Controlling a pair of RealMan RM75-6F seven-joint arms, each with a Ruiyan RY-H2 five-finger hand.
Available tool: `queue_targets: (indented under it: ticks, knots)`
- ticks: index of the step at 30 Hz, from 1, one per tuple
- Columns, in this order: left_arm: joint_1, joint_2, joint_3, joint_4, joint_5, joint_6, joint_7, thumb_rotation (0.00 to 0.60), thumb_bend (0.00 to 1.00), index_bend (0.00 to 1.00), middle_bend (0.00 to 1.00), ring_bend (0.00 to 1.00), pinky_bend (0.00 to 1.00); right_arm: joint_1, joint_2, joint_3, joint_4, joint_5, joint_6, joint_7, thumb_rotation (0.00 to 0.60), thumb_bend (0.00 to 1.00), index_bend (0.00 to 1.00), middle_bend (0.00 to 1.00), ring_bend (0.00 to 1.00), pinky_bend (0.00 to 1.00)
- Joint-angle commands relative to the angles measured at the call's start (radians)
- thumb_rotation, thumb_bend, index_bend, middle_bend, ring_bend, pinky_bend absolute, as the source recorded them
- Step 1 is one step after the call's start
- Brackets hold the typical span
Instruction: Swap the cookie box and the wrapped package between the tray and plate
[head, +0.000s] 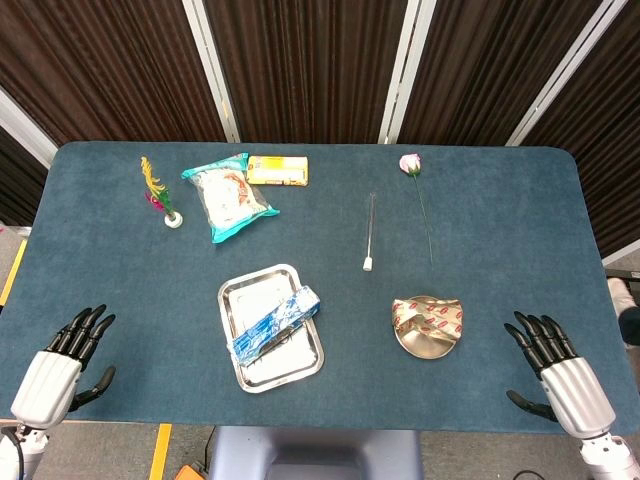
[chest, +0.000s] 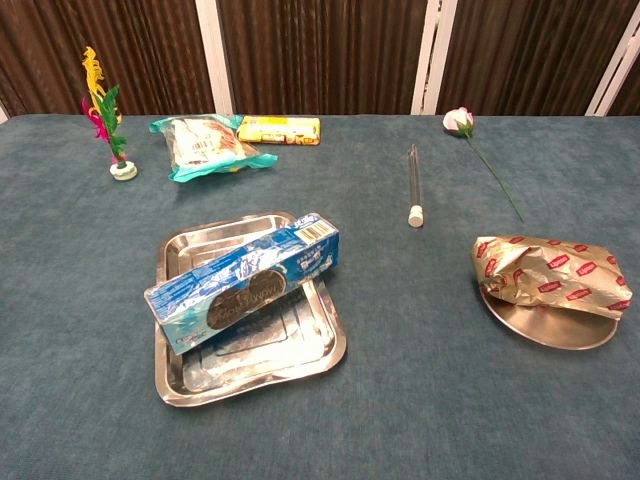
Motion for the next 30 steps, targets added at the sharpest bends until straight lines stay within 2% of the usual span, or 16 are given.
queue_targets:
  ticks: [1, 4, 8, 11, 17, 21, 30]
  knots:
    - [-0.006, -0.012, -0.003, -0.006, -0.029, -0.028, -0.005, 0.6, 0.38, 0.0, 0.0, 0.01, 0.16, 0.002, 0.0, -0.001, -0.002, 0.001, -0.006, -0.001, 0.6, 0.2, 0.0, 0.0, 0.0, 0.0]
    - [-0.009, -0.034, -0.013, -0.031, -0.061, -0.05, -0.005, 0.6, 0.37, 0.0, 0.0, 0.0, 0.16, -0.002, 0.006, 0.002, -0.004, 0.006, -0.002, 0.006, 0.6, 0.2, 0.0, 0.0, 0.0, 0.0]
    - [-0.052, -0.075, -0.013, -0.075, -0.026, -0.084, -0.057, 0.6, 0.37, 0.0, 0.0, 0.0, 0.14, -0.004, 0.01, 0.006, -0.005, 0.006, 0.006, 0.02, 0.6, 0.2, 0.0, 0.0, 0.0, 0.0]
    - [-0.097, -0.09, -0.002, -0.144, -0.002, -0.15, -0.065, 0.6, 0.37, 0.0, 0.0, 0.0, 0.12, 0.001, 0.013, 0.003, -0.008, 0.002, -0.001, 0.033, 0.6, 0.2, 0.0, 0.0, 0.0, 0.0]
    - [-0.198, -0.154, -0.013, -0.258, -0.042, -0.336, -0.056, 0.6, 0.35, 0.0, 0.0, 0.0, 0.03, 0.018, 0.02, -0.008, -0.013, -0.015, -0.027, 0.065, 0.6, 0.19, 0.0, 0.0, 0.0, 0.0]
    - [-0.241, -0.233, -0.046, -0.251, -0.079, -0.402, 0.035, 0.6, 0.34, 0.0, 0.0, 0.0, 0.0, 0.024, 0.034, -0.012, -0.016, -0.023, -0.023, 0.105, 0.6, 0.19, 0.0, 0.0, 0.0, 0.0]
    - [-0.306, -0.358, -0.108, -0.247, -0.274, -0.541, 0.198, 0.6, 0.34, 0.0, 0.0, 0.0, 0.0, 0.029, 0.06, -0.009, -0.012, -0.014, -0.014, 0.172, 0.6, 0.18, 0.0, 0.0, 0.0, 0.0]
